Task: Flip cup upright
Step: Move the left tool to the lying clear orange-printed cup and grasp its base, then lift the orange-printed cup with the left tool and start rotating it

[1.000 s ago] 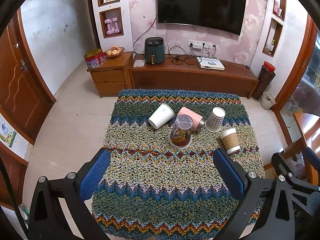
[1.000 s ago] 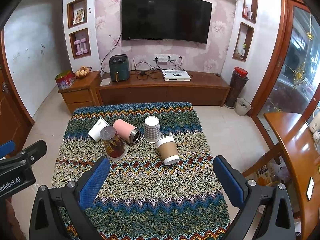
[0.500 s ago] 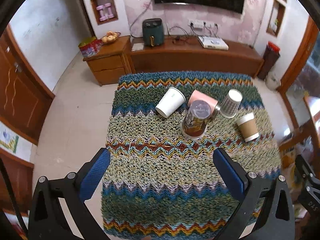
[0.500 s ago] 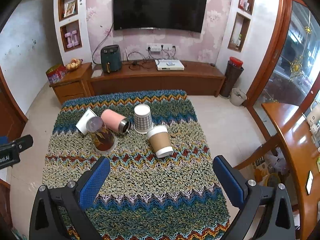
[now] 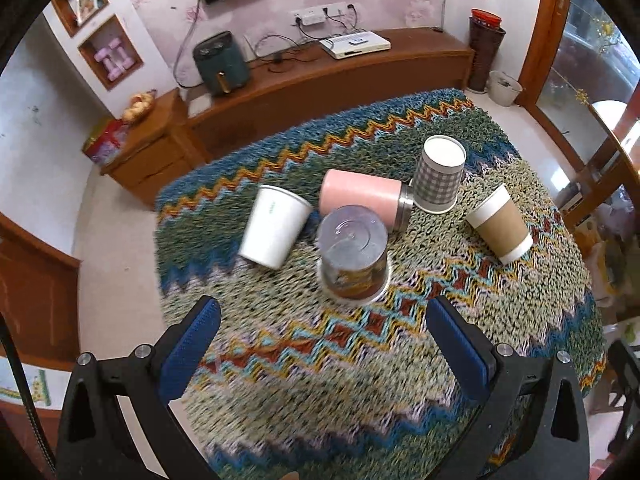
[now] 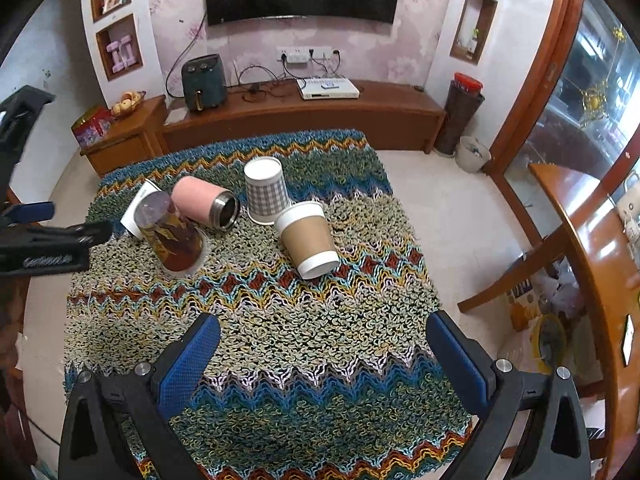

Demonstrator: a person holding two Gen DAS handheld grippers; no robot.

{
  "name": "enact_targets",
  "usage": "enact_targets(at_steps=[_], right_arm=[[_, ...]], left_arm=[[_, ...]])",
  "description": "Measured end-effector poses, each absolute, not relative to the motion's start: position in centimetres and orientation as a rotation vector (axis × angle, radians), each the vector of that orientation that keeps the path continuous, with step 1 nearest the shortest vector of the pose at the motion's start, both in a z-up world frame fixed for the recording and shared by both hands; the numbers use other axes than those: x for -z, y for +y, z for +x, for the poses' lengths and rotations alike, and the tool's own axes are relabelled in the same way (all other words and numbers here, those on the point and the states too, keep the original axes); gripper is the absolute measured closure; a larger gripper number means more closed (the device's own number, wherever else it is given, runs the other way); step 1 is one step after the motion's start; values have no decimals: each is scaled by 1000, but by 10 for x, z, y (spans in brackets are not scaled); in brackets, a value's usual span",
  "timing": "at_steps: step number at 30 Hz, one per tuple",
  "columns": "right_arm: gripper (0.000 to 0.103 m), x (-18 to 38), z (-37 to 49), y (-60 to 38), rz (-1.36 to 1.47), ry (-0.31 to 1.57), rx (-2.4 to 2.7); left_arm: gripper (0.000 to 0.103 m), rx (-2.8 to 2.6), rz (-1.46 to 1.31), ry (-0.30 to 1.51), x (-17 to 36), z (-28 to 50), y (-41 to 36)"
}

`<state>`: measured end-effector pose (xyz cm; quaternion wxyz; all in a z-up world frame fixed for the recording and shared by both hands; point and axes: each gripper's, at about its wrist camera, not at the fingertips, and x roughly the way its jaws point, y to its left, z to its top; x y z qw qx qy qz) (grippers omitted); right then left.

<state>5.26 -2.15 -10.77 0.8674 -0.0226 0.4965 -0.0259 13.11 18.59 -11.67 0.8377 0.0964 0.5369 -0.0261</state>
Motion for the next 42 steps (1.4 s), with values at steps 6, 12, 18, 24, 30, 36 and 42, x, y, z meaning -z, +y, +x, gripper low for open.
enact_targets(at_steps=[6, 12, 18, 24, 30, 36, 42], right_arm=[[0, 131, 63, -29, -36, 1077, 64], [0, 148, 70, -33, -29, 1107, 57], [0, 152, 73, -36, -34, 1115, 45], [0, 155, 78, -40, -37, 1119, 45], [0, 158, 82, -40, -39, 1117, 43], [0, 158, 86, -37, -43, 1114, 35], [0, 159, 90, -32, -48, 1112, 28]], left_arm=[[1, 40, 179, 1181, 152, 153, 180], [1, 32, 206, 1233, 169, 171, 173], [1, 20, 245, 1273, 176, 189, 168], [1, 31, 275, 1314, 184, 204, 162], [5, 42, 288, 1344, 189, 211, 161], [24, 59, 302, 1376, 195, 216, 160], [33, 93, 306, 1400, 200, 216, 158]])
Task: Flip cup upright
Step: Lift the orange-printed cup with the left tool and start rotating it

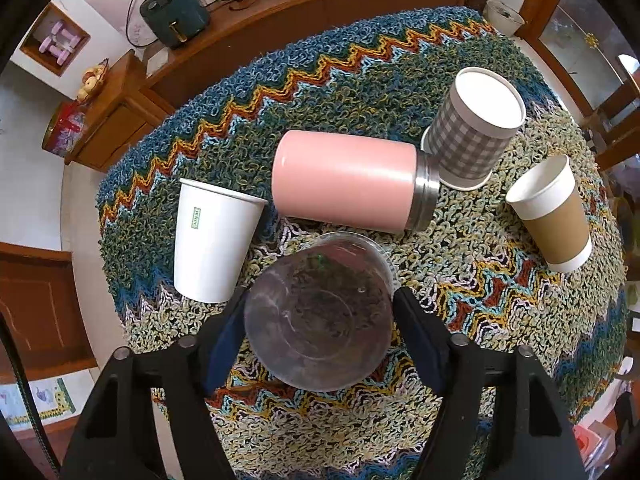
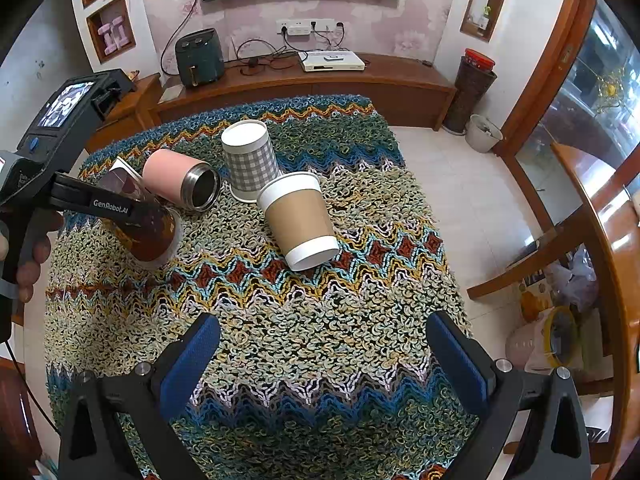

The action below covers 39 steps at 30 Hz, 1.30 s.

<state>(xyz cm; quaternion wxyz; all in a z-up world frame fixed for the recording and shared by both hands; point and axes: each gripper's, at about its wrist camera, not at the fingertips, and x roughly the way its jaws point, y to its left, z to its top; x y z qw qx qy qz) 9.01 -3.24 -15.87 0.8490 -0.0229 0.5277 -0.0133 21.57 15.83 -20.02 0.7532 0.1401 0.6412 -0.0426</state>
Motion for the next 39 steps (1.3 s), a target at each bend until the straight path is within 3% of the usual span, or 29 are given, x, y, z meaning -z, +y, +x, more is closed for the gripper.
enact_targets(at_steps=[9, 25, 39], right_arm=[[0, 161, 93, -25, -54, 1118, 12], [0, 156, 86, -6, -109, 1081, -16], [0, 159, 59, 6, -124, 995, 24]], left_arm=[[35, 91, 276, 1346, 188, 207, 164], [35, -54, 118, 1081, 148, 127, 193], [34, -104, -19, 919, 167, 32, 202]])
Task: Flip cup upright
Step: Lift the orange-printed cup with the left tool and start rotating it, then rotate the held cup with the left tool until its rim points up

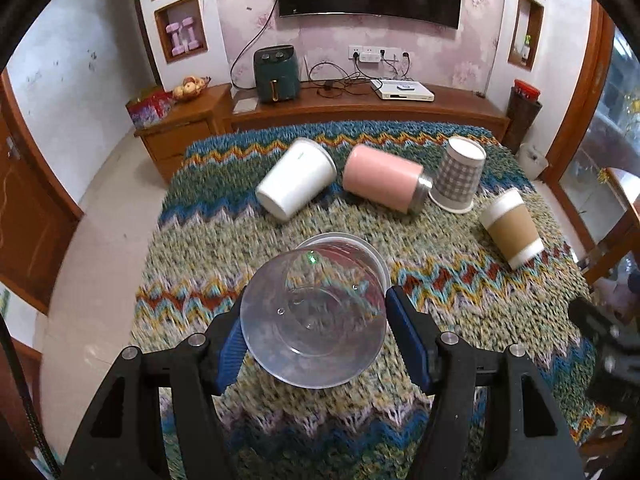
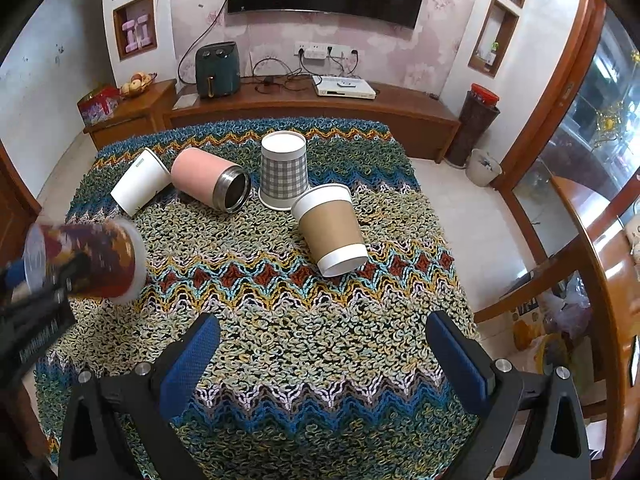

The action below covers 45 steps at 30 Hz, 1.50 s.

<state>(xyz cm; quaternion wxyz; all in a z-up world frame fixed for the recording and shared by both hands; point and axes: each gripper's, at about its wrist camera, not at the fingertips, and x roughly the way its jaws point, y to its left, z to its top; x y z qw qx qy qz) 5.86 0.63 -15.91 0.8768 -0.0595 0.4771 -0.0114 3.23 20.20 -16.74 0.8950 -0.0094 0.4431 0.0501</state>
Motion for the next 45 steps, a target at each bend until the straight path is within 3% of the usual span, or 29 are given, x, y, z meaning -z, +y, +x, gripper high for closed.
enact_targets(at_steps=[15, 24, 28, 35, 45], right_arm=[[0, 183, 29, 24, -172, 962, -28], [0, 197, 12, 34, -234, 954, -144], [0, 200, 9, 35, -217, 969, -180], [0, 203, 1, 42, -204, 974, -239], [1, 214, -3, 59, -145, 1029, -346]], left_arm=[[34, -152, -55, 748, 207, -25, 199], [33, -175, -35, 794, 224, -54, 185], [18, -175, -36, 788, 225, -66, 182], [12, -185, -53, 810, 228, -81, 180], [11, -180, -77, 831, 231, -104, 182]])
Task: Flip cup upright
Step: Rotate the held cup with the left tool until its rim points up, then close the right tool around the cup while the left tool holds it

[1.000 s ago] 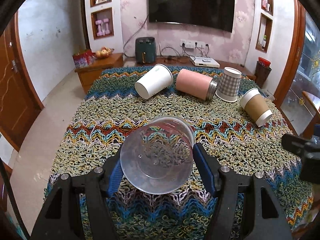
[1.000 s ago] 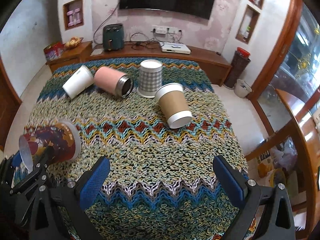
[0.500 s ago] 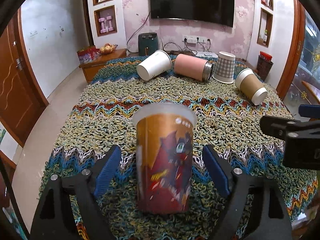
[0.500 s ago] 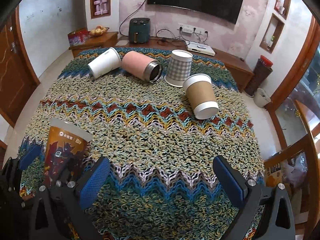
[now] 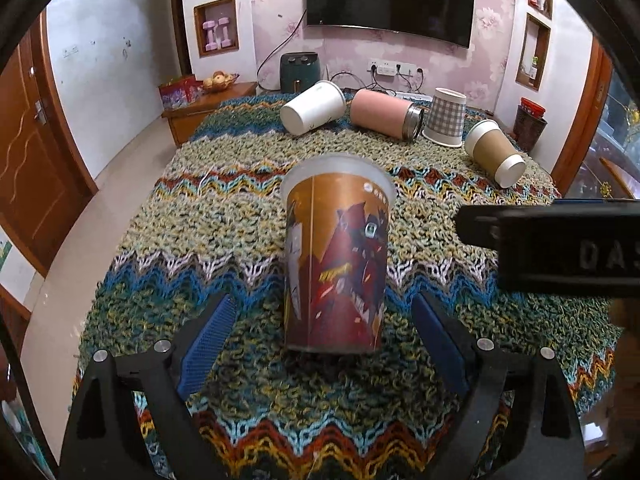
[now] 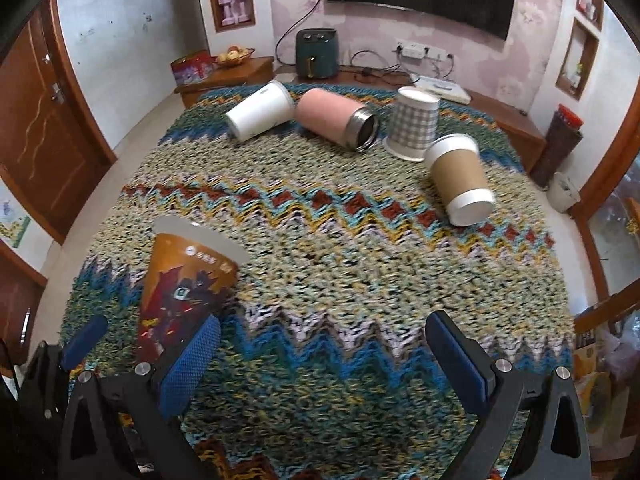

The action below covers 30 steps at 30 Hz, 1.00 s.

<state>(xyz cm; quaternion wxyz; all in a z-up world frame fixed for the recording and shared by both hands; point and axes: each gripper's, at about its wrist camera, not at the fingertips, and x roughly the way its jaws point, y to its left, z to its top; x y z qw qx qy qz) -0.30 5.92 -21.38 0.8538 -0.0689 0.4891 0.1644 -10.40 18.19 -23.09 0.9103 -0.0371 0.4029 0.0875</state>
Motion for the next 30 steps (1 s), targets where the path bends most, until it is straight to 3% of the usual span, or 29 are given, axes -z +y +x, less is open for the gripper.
enact_targets(at_steps=[4, 30], right_arm=[[6, 221, -1, 68, -104, 1074, -391], [6, 243, 31, 126, 26, 1307, -490]], left_arm=[[11, -197, -65, 833, 232, -112, 184], [11, -237, -102, 902, 198, -153, 213]])
